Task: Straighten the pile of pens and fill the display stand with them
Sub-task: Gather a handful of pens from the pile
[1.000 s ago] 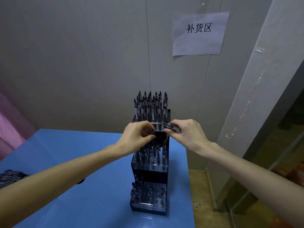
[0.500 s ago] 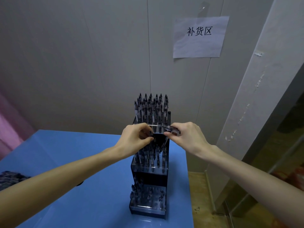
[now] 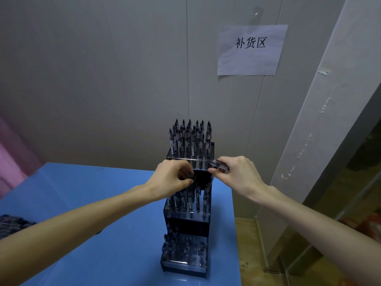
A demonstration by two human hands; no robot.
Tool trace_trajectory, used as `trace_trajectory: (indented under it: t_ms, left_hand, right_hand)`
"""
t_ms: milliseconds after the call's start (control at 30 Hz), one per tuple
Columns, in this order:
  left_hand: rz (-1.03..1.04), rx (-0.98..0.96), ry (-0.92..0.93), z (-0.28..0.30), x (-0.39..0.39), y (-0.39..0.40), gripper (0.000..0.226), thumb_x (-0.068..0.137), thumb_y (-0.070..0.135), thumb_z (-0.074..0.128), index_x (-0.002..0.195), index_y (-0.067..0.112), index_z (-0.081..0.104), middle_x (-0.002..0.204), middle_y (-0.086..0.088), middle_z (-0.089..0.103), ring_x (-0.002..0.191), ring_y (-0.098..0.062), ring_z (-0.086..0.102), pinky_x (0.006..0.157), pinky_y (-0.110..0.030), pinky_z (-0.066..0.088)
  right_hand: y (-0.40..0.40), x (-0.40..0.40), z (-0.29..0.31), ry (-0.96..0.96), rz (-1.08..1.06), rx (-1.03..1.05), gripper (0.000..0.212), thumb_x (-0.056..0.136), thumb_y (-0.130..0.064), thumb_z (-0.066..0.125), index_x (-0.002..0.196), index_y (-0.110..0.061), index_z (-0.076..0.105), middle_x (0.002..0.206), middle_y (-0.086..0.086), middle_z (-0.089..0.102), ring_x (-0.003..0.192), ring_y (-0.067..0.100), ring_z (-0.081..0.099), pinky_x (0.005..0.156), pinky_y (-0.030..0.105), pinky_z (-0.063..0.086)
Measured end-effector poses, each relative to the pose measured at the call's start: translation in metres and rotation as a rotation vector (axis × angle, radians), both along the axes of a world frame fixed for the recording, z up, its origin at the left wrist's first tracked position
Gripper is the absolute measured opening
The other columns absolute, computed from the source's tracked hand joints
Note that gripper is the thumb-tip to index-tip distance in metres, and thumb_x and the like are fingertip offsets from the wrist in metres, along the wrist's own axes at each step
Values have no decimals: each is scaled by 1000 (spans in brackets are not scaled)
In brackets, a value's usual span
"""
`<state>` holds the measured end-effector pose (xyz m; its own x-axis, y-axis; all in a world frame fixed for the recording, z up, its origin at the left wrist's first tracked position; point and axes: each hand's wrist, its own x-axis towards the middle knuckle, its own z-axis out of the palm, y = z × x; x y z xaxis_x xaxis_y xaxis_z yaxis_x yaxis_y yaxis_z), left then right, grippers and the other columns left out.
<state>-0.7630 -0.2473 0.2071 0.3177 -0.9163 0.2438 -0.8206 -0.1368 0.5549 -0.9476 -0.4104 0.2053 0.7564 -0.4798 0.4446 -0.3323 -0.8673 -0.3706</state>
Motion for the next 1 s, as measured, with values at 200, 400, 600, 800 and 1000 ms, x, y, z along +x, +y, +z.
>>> trace_trajectory:
  t_ms: [200,400,600,800,1000]
  left_hand:
    - [11,48,-95,1,-5,-5,11,86,27,80,95,27,73,85,15,75,78,3,69,77,-27,60]
    - [87,110,-155,8,-1,-13,23,82,35,84,102,29,73,89,15,76,81,-2,70,76,-28,58]
    - [81,170,-234,0,0,-10,22,82,39,82,100,30,74,88,14,75,83,-4,68,72,-25,54]
    - [77,150,-232,-2,-4,-12,22,83,41,81,100,30,73,88,14,76,83,-4,70,75,-28,58]
    - [87,128,-280,-5,-6,-11,17,86,38,76,101,29,75,87,12,77,80,-6,70,71,-25,56]
  right_hand:
    - [4,8,-2,95,5,43,35,91,-54,68,73,-25,59,60,-11,60,57,9,59,57,31,49]
    - [6,14,-1,97,16,108,35,92,-51,69,73,-22,64,63,-7,67,58,11,63,62,37,56]
    - [12,14,-5,83,5,162,27,94,-47,68,79,-24,68,59,-11,67,55,3,63,65,35,57]
    - [12,18,4,194,1,55,34,93,-47,69,70,-25,57,67,-6,68,64,14,65,67,36,56]
    - [12,15,-8,233,12,52,38,94,-48,66,66,-31,48,69,-6,68,66,16,65,67,39,56]
